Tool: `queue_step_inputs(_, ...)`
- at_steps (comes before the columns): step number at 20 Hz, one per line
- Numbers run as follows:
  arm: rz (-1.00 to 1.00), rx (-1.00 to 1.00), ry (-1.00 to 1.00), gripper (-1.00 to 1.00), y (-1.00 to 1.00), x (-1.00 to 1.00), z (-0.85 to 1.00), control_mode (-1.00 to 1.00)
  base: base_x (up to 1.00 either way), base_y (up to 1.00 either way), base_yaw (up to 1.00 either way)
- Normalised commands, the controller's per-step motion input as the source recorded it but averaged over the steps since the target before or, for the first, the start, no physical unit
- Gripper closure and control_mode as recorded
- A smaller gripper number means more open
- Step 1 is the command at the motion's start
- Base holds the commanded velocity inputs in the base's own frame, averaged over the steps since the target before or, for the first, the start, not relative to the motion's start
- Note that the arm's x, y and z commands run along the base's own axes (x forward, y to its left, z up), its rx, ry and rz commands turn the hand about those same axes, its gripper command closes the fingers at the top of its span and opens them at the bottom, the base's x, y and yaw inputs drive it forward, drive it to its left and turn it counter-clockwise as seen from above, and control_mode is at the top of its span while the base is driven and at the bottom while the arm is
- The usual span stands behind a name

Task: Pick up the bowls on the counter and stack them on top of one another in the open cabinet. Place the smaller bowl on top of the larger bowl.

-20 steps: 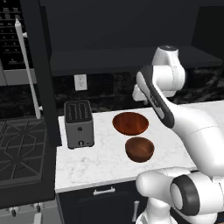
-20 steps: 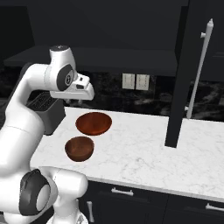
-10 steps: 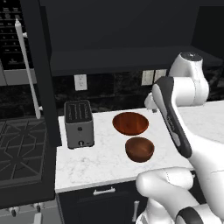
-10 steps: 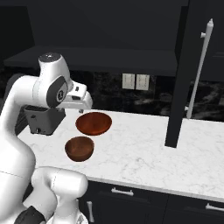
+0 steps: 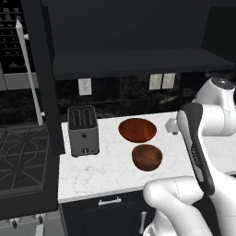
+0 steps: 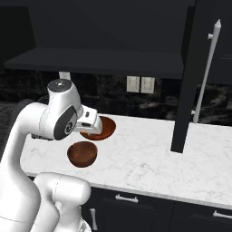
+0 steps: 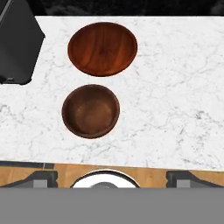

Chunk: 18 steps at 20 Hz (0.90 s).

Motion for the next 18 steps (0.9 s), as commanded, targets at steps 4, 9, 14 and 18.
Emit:
queue_step_inputs(4,0.0,0.03,0.02,-1.0,-0.06,0.25,-0.34,-1.0,0.0,0.0,0.0)
queue_step_inputs(9,0.0,0.02,0.03,-1.0,-0.01,0.48,-0.43,-1.0,0.0,0.0,0.0)
queue_step_inputs(14,0.0,0.0,0.11,-1.0,-0.02,0.53,-0.44,-1.0,0.0,0.0,0.0)
queue_step_inputs(18,0.0,0.0,0.08,-1.0,-0.04,0.32,-0.32,-1.0,0.0,0.0,0.0)
